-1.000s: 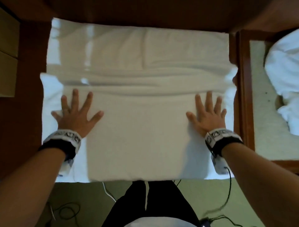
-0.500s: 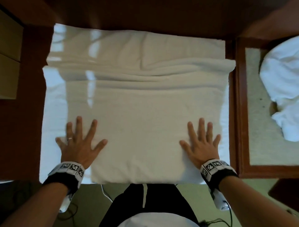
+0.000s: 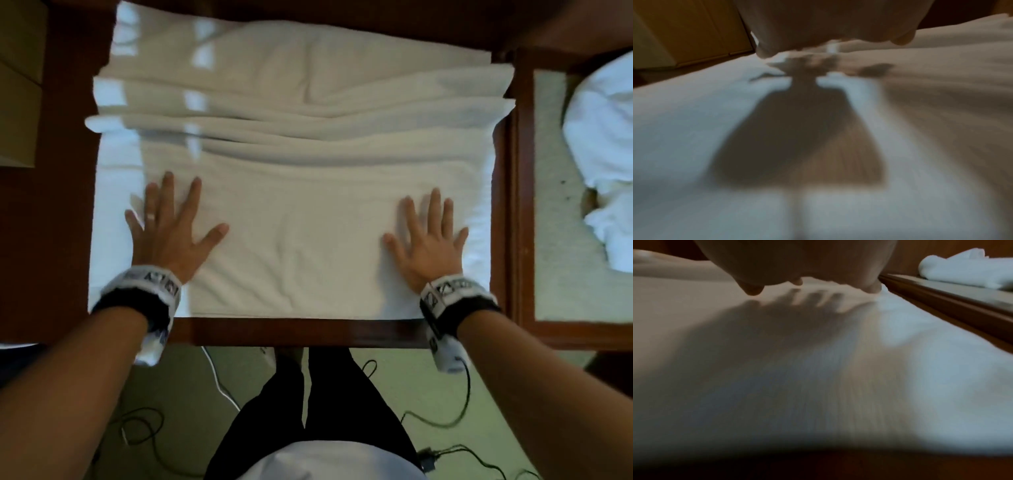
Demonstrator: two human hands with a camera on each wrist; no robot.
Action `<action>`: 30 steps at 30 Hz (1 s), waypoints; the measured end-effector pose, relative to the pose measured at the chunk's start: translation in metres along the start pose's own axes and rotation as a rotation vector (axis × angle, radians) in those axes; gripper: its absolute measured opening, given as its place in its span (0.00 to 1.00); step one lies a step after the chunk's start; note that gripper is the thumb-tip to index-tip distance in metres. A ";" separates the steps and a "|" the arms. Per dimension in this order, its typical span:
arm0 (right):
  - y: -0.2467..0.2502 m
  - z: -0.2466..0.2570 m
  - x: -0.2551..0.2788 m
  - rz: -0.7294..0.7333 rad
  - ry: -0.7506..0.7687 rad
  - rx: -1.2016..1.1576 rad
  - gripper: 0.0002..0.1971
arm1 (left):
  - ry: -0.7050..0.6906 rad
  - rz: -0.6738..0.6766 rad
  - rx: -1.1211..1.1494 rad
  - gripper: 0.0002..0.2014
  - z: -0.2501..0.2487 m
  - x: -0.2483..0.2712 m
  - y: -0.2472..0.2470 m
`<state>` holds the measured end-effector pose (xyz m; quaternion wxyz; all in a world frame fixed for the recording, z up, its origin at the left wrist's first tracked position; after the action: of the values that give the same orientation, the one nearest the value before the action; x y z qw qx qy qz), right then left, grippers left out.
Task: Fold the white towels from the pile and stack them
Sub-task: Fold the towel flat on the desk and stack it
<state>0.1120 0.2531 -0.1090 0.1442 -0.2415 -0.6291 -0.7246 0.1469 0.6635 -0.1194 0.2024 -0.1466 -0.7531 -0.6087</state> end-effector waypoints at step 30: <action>-0.098 -0.050 0.146 -0.131 0.246 0.275 0.49 | -0.306 -0.088 -0.302 0.47 0.059 0.154 -0.092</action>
<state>-0.0692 0.2344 -0.1185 0.2040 -0.0876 -0.7144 -0.6636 -0.0379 0.6973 -0.1342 0.0349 -0.2329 -0.6810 -0.6934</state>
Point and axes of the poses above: each hand's wrist, its own x-axis away from the middle knuckle, its own y-axis out of the back of the hand, z = x × y, the point moved 2 cm from there along -x, towards the middle knuckle, and after that the axes turned 2 degrees about x, right-handed, at the moved point
